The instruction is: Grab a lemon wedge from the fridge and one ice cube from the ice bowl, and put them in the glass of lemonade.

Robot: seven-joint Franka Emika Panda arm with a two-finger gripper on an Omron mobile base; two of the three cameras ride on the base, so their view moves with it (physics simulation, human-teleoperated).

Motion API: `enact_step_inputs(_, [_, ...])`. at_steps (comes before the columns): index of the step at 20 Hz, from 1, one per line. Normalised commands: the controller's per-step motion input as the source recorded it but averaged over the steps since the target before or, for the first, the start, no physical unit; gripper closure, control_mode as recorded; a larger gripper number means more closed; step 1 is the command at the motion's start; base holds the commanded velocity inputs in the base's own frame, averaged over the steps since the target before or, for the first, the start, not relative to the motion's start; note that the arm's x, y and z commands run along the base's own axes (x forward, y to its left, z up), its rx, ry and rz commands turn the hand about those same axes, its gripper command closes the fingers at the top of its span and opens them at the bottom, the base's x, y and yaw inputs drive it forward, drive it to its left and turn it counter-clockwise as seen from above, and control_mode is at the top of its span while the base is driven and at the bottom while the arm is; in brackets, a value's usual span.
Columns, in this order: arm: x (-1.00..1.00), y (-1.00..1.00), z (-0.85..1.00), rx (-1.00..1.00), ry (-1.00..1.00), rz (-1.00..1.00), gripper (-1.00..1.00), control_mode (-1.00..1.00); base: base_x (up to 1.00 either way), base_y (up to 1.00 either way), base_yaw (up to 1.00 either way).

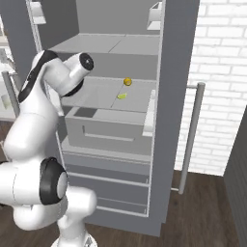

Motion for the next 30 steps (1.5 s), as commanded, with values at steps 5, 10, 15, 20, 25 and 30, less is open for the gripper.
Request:
enact_step_inputs(5, [-0.06,1.00,0.00,0.00,0.00,0.16,-1.00,-1.00,0.00,0.00,0.00])
enact_step_inputs(10, [-0.01,1.00,-0.03,0.00,0.00,0.13,-1.00,-1.00,0.00,0.00,0.00])
enact_step_inputs(15, [0.00,0.89,0.00,-0.01,0.00,0.06,-1.00,-1.00,0.00,0.00,0.00])
enact_step_inputs(20, [-0.29,0.08,0.15,-0.07,0.01,0.00,-1.00,-1.00,0.00,0.00,0.00])
enact_step_inputs(25, [-1.00,-0.16,0.41,-0.07,-0.09,-0.03,-1.00,-1.00,0.00,0.00,0.00])
enact_step_inputs(30, [-1.00,-0.51,0.03,-0.24,-0.10,-0.06,-1.00,-1.00,0.00,0.00,0.00])
